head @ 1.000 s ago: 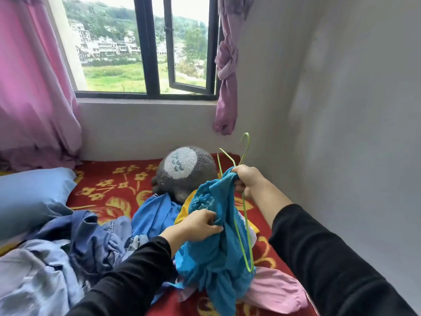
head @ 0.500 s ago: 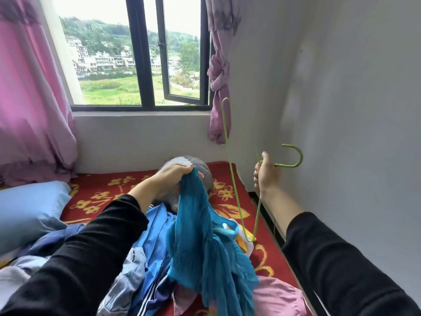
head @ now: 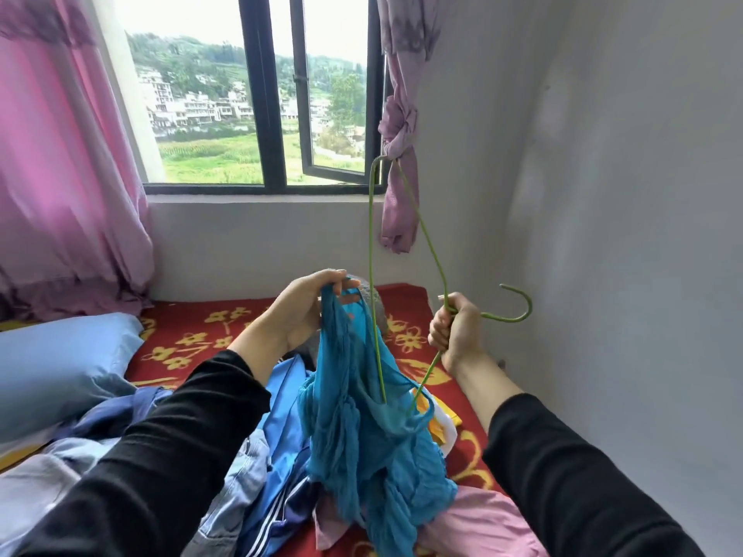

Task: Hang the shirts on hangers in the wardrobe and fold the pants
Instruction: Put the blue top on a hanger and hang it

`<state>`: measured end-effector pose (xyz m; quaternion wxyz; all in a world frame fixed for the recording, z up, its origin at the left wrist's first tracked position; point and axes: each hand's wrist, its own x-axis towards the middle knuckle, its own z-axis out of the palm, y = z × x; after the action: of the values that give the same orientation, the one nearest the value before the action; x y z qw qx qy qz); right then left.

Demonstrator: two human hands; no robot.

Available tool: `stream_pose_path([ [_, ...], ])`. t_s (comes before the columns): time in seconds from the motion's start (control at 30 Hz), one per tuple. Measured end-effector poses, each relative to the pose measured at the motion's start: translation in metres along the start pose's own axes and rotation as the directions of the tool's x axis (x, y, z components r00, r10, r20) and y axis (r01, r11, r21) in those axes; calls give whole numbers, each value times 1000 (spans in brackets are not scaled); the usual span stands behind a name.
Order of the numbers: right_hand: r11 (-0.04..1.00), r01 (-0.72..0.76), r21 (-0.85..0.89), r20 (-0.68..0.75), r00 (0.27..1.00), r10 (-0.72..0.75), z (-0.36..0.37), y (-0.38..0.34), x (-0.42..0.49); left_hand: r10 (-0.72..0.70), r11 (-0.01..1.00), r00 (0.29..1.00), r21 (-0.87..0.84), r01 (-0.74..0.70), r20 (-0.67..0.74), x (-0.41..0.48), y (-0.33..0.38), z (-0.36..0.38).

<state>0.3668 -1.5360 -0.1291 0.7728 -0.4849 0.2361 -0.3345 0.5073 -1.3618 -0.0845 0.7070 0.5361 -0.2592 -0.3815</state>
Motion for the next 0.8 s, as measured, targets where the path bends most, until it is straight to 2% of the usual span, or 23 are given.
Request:
stream_pose_path([
  [0.1,985,32,-168,47,999,-24,-11,18,-6,58,998,997,-29,-60,-59,0,8,-4],
  [0.17,948,75,-310,62,996,-59,-16,21,-5,103,988,978,128,-81,-182,-3,13,-9],
  [0.27,820,149,-553,59,988,-140,-21,11,2,203,921,920,384,-64,-334,-8,13,-20],
  [0.43,572,173,-802,94,982,-164,-34,-9,14,269,912,868,400,-91,-417,-13,8,-37],
  [0.5,412,189,-891,135,978,-157,-37,-16,16,281,900,876,424,-100,-391,-15,6,-36],
  [0.53,373,213,-903,164,973,-159,-35,-20,16,287,884,893,455,-107,-347,-15,5,-34],
  [0.67,481,289,-828,207,954,-217,-16,-39,17,265,734,957,669,-119,-121,-13,5,-23],
  [0.8,456,303,-837,225,950,-219,-2,-53,14,277,619,961,770,-157,-26,-11,5,-19],
])
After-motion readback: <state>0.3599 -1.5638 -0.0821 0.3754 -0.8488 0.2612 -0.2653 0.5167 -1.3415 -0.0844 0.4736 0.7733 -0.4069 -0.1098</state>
